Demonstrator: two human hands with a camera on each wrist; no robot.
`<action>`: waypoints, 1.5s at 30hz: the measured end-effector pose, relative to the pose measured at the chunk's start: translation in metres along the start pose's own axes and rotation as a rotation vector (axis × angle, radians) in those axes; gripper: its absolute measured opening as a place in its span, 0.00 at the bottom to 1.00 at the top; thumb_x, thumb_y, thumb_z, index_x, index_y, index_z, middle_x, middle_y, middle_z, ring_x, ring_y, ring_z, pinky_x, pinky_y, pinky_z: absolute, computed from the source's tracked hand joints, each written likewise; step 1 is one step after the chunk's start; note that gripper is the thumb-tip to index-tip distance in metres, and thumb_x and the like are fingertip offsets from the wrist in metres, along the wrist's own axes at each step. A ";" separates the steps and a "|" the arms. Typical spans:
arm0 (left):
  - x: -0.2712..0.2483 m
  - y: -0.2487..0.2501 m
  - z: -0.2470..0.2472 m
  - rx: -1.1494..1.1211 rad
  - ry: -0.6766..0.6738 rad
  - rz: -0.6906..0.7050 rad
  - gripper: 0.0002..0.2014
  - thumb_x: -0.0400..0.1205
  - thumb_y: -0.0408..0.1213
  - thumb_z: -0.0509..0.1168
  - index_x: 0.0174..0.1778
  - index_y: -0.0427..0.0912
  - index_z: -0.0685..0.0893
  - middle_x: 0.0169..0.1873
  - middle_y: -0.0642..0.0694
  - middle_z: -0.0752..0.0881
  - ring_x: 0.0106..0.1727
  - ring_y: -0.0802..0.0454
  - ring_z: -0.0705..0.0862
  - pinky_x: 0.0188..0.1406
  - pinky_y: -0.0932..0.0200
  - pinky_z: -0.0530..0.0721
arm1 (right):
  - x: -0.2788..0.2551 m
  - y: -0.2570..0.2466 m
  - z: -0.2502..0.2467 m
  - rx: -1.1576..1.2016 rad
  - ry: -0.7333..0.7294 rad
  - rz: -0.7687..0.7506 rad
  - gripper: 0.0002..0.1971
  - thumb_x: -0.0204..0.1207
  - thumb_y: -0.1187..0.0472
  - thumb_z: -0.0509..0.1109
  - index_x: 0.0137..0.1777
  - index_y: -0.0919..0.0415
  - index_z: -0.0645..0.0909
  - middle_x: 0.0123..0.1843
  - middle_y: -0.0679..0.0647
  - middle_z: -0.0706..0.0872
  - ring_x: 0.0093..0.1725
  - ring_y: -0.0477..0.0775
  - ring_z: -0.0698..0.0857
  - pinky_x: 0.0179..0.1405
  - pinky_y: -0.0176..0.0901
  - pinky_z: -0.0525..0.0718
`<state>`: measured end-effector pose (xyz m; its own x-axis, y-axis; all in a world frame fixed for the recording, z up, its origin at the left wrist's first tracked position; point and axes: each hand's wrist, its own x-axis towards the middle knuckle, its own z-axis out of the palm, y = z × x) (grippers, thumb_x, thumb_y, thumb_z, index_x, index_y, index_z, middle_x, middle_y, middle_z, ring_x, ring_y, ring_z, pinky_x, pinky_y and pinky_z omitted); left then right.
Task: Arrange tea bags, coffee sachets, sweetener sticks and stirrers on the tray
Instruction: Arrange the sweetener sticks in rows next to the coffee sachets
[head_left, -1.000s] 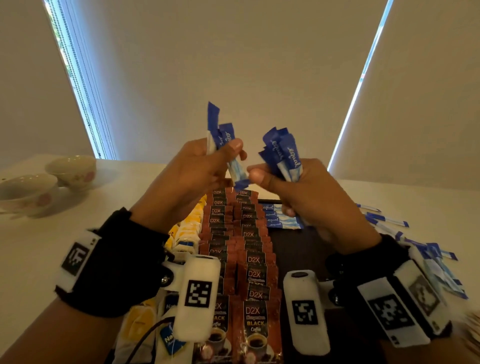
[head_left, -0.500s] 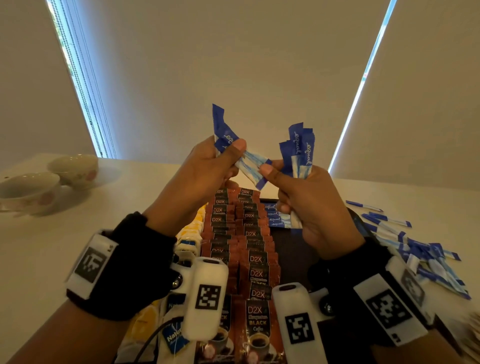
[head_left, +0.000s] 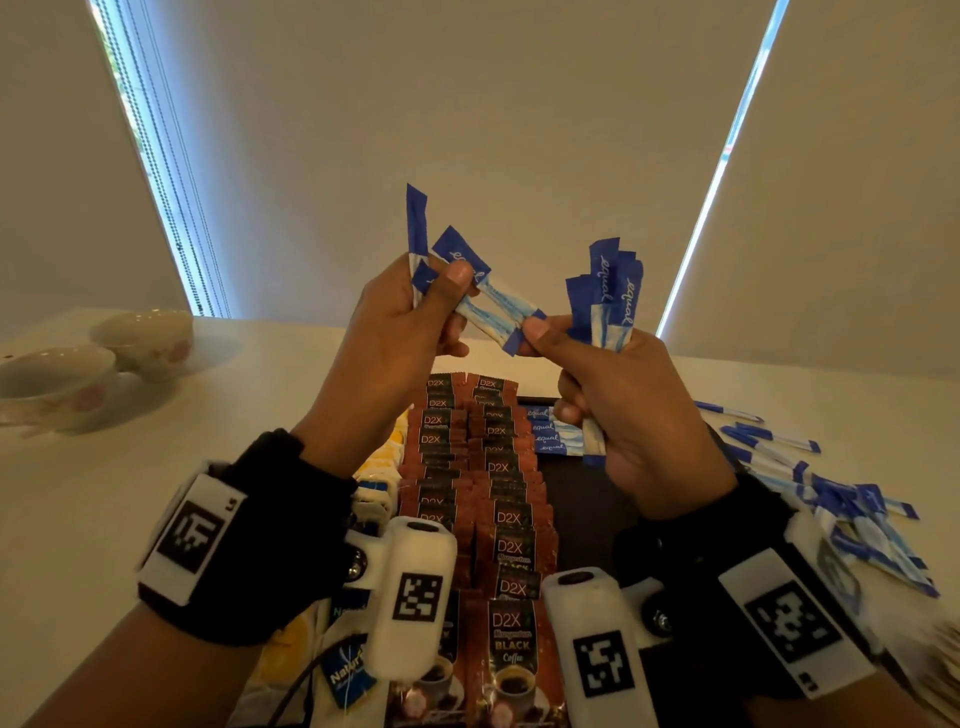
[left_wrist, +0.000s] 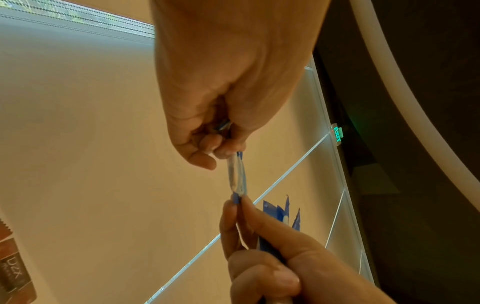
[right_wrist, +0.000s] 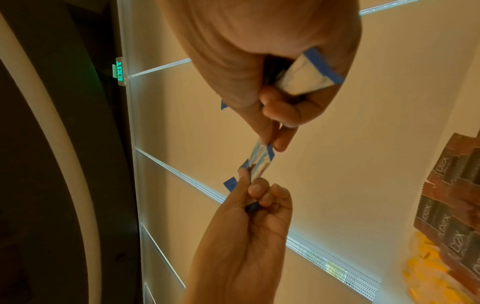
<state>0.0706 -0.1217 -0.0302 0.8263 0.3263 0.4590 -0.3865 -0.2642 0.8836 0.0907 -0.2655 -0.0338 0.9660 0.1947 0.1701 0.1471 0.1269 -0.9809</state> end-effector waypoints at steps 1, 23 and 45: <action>0.000 0.000 0.000 0.001 -0.001 -0.001 0.12 0.87 0.44 0.55 0.51 0.40 0.79 0.27 0.49 0.78 0.27 0.60 0.81 0.39 0.65 0.87 | 0.000 0.001 0.001 -0.011 0.002 -0.007 0.04 0.76 0.58 0.71 0.41 0.57 0.81 0.19 0.42 0.80 0.15 0.41 0.70 0.16 0.28 0.73; -0.002 0.010 -0.012 0.236 -0.052 -0.041 0.14 0.87 0.48 0.52 0.51 0.45 0.79 0.33 0.54 0.76 0.30 0.61 0.76 0.30 0.69 0.78 | 0.016 -0.005 -0.031 -0.519 0.063 -0.156 0.13 0.77 0.60 0.70 0.30 0.52 0.78 0.32 0.50 0.81 0.27 0.44 0.74 0.32 0.41 0.74; 0.011 0.018 -0.047 0.149 0.074 -0.147 0.17 0.83 0.55 0.57 0.53 0.45 0.80 0.28 0.50 0.70 0.32 0.56 0.72 0.41 0.58 0.79 | 0.077 0.056 -0.090 -1.162 -0.199 0.730 0.13 0.72 0.57 0.76 0.47 0.66 0.81 0.37 0.58 0.83 0.23 0.49 0.70 0.23 0.37 0.68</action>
<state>0.0535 -0.0801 -0.0048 0.8350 0.4355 0.3364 -0.1944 -0.3386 0.9206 0.1921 -0.3306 -0.0837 0.8682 0.0118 -0.4961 -0.1877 -0.9176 -0.3503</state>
